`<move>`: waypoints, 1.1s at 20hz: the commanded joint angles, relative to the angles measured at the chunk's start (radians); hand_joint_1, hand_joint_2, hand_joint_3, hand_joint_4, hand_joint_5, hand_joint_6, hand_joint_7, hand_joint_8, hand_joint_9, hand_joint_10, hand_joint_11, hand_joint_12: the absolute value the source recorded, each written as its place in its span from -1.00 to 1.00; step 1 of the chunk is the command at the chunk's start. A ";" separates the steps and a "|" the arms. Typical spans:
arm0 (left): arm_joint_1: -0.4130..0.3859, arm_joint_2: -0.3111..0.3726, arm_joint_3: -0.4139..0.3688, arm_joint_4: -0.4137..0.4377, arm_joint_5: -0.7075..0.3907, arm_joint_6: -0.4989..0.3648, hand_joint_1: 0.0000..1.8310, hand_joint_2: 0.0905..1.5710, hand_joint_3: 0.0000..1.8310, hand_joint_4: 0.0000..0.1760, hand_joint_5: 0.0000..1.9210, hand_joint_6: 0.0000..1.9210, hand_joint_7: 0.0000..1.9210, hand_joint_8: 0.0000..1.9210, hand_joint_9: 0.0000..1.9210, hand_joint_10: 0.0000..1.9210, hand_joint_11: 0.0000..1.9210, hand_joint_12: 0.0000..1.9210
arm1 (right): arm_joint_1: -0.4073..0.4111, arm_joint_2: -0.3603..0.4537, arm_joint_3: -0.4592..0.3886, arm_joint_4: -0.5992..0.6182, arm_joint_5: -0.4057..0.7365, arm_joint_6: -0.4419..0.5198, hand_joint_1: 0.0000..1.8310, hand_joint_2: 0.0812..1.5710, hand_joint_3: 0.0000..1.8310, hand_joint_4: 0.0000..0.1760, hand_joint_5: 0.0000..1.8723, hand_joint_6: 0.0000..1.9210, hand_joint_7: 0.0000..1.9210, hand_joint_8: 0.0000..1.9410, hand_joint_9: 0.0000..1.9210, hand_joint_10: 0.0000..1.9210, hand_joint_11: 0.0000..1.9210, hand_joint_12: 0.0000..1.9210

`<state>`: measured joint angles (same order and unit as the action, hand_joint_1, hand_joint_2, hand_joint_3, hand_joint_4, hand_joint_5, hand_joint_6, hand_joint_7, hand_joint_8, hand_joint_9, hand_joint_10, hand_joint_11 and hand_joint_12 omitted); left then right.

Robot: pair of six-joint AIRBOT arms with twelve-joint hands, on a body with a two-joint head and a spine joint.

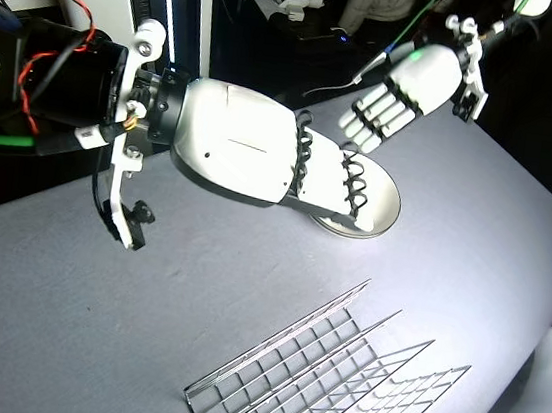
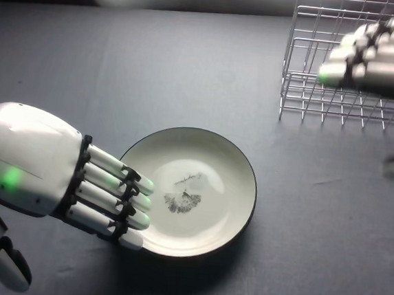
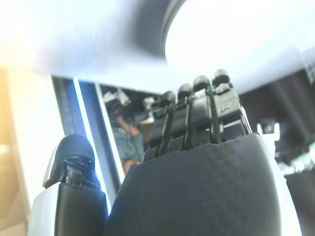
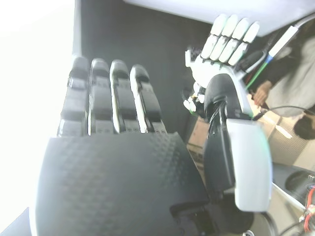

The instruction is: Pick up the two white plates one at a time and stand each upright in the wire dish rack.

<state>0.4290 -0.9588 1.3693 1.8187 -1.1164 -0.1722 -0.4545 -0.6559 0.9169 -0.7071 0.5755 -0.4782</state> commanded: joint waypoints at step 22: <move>0.029 -0.126 0.165 -0.043 0.029 0.058 -1.00 0.51 -1.00 -1.00 -1.00 -1.00 -1.00 -1.00 -1.00 -1.00 -1.00 -1.00 | 0.040 -0.035 0.002 -0.203 0.169 -0.005 -0.60 0.42 -1.00 -1.00 -0.91 -1.00 -0.93 -1.00 -0.94 -1.00 -1.00 -0.76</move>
<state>0.4614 -1.0832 1.5314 1.8324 -1.0622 -0.1150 -0.4252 -0.6971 0.9188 -0.9695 0.6685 -0.4805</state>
